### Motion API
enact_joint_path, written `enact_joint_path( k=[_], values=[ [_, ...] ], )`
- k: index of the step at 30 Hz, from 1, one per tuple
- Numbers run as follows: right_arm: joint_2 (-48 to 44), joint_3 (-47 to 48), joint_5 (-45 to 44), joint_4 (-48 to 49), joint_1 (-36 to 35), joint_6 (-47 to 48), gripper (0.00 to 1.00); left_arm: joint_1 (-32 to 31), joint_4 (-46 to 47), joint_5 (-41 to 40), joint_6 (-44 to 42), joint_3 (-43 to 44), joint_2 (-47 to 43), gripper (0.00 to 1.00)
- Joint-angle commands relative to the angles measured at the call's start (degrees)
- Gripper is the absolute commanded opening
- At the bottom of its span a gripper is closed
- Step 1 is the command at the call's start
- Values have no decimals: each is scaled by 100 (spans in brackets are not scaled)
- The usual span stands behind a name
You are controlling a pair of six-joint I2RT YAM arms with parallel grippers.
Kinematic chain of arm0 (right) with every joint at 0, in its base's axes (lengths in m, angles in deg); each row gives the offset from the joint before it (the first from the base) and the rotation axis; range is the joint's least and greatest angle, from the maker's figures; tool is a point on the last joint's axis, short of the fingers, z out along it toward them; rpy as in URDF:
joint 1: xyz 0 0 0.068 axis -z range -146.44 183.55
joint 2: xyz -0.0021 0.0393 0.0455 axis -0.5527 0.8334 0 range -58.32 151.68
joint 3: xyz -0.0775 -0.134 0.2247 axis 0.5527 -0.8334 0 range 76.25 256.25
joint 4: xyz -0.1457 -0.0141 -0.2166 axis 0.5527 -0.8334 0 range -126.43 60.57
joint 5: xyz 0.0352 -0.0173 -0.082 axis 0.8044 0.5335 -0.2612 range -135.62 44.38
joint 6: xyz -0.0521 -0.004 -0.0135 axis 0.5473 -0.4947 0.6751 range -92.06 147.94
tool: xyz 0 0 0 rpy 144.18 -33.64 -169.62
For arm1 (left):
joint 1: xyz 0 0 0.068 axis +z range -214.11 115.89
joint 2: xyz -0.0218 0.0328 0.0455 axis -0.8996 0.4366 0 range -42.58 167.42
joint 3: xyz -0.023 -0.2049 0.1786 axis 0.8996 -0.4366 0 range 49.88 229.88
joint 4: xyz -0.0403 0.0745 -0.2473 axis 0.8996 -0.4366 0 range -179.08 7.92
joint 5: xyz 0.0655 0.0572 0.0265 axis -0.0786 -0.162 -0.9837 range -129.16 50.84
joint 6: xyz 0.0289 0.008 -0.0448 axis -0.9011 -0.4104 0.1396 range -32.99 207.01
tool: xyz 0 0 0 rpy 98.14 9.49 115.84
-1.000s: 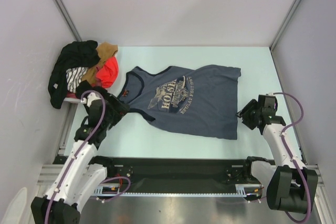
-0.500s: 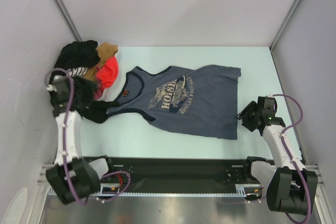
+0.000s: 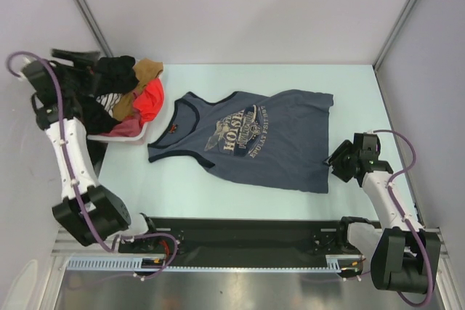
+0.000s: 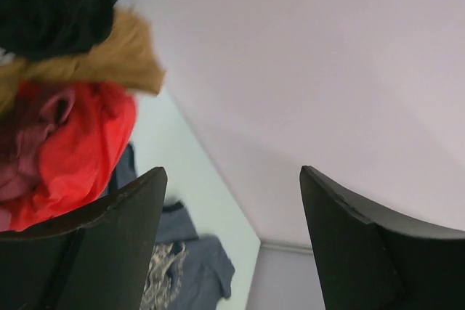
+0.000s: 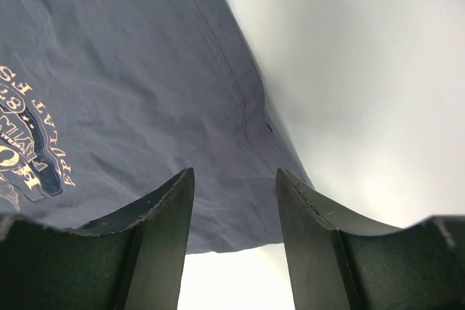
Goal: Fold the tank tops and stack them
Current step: Flatten the tank top out
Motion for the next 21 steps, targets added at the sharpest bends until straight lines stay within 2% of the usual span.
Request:
enact_joint_path(
  k=[1,6,8,10,11,12,16,18,21],
  values=[
    [38,224,53,184,-75,-63,54,-249,-45,707,604,-1161,420,81],
    [82,251,27,236,-145,-63,54,-1303,369,-39,208,-2514,-862,87],
    [91,251,35,219,-163,-37,54,-1820,361,-285,-108,-2735,-1293,87],
    [65,207,18,184,-207,-45,52,-2225,125,-943,-512,-3034,-1996,85],
    [47,189,0,132,-216,-45,50,-2636,62,-1233,-618,-3174,-2251,85],
    [-23,155,-26,105,-225,-45,48,-2762,70,-1488,-697,-3558,-2680,84],
    [-260,40,-114,-53,-268,-54,48,-3518,333,-1561,-856,-4703,-3665,79],
    [-348,14,-167,-194,-277,-54,47,-3870,456,-1587,-917,-5246,-3905,73],
    [-489,-39,-246,-396,-304,-28,47,-4195,650,-1508,-1163,-5635,-3933,70]
  ],
)
